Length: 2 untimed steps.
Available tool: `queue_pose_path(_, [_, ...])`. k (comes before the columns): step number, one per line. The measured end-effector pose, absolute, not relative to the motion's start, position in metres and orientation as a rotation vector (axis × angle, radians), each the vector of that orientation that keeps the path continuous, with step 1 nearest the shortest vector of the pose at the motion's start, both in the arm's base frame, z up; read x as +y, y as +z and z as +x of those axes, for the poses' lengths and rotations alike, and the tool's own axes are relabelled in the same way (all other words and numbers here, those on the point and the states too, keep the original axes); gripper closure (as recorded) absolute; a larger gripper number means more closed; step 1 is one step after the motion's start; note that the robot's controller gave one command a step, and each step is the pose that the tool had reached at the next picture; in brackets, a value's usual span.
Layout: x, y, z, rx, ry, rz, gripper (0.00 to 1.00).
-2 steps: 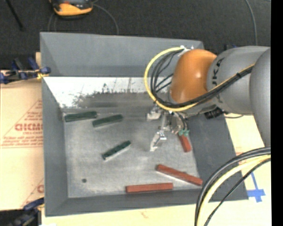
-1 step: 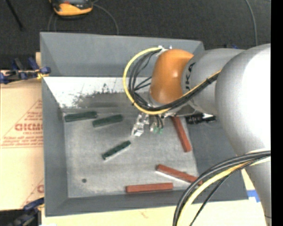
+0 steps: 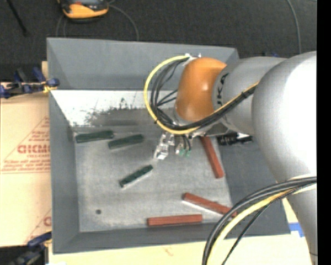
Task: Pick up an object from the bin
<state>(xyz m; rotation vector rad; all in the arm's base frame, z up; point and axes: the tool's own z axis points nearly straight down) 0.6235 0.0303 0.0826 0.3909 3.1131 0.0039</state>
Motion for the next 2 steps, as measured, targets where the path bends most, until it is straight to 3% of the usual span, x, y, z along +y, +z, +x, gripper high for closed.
queue_pose_path(1, [0.030, 0.117, 0.619, 3.120, 0.000, 0.398, 1.00])
queue_pose_path(2, [0.012, 0.132, 0.652, 3.122, -0.003, 0.296, 0.00])
